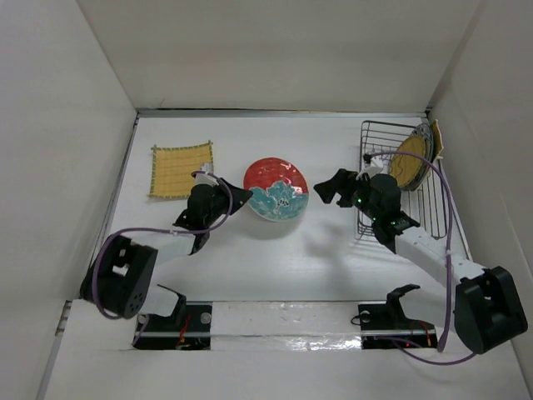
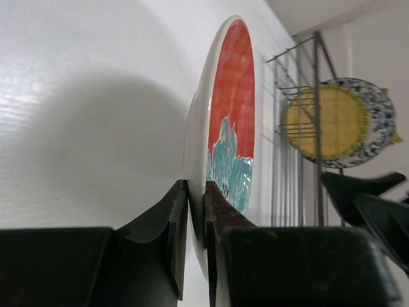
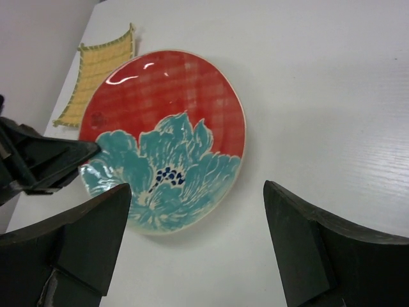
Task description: Load the plates into the dish rack
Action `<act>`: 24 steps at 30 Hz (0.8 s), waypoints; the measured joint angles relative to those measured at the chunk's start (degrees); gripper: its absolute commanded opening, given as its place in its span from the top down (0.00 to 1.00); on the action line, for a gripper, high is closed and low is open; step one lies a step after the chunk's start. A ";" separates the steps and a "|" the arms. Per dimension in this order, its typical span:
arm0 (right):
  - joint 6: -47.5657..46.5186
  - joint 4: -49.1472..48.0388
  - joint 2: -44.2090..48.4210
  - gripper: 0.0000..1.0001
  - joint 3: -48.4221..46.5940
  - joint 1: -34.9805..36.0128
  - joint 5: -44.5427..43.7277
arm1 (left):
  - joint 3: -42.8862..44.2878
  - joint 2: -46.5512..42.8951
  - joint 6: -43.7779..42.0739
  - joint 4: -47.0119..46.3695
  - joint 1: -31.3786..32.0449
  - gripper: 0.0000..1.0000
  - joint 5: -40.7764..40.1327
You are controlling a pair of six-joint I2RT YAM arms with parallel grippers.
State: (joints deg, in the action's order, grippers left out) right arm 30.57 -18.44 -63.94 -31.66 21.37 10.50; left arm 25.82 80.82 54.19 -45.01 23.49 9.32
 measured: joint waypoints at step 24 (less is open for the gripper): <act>7.69 -18.67 -18.51 0.54 -7.78 3.72 19.39 | -2.89 -26.14 -2.10 12.35 -1.25 1.00 8.68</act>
State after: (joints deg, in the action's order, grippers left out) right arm 38.26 -37.10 -82.46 -39.44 25.08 29.89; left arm 22.94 54.68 52.10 -32.67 22.24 18.00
